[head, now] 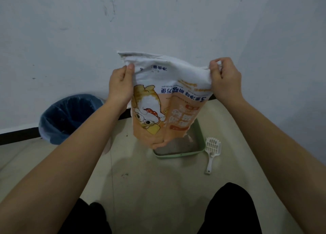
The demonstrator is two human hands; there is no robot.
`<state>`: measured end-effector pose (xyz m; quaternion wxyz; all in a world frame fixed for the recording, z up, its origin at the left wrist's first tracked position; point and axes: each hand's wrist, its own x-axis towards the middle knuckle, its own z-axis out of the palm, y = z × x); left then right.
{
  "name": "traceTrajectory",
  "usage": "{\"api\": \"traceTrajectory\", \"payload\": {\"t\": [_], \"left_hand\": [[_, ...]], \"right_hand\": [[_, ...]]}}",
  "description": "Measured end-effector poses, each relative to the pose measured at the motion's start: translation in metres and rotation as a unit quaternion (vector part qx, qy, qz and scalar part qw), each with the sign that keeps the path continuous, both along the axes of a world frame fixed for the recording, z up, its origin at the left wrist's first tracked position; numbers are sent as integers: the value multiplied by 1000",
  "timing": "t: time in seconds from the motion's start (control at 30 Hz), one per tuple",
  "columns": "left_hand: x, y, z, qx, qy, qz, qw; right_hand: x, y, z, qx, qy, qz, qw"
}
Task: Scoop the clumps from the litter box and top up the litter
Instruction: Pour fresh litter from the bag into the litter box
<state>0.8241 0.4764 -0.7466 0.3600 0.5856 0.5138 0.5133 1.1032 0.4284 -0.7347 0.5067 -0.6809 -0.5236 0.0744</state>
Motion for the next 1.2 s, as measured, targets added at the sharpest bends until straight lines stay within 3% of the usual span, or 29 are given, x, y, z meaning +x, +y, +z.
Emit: {"api": "traceTrajectory", "payload": {"t": [0.2, 0.33, 0.53, 1.1, 1.2], "left_hand": [[6, -11, -7, -88, -82, -16, 993], [7, -14, 5, -39, -56, 1, 998], [12, -15, 21, -50, -90, -26, 994], [37, -17, 11, -91, -147, -51, 984], [37, -18, 5, -113, -170, -57, 977]], "right_hand": [[4, -2, 9, 30, 20, -19, 999], [3, -6, 16, 46, 16, -26, 998], [2, -9, 26, 84, 35, -16, 996], [23, -9, 4, 46, 46, 9, 998], [21, -7, -3, -4, 57, 54, 997]]}}
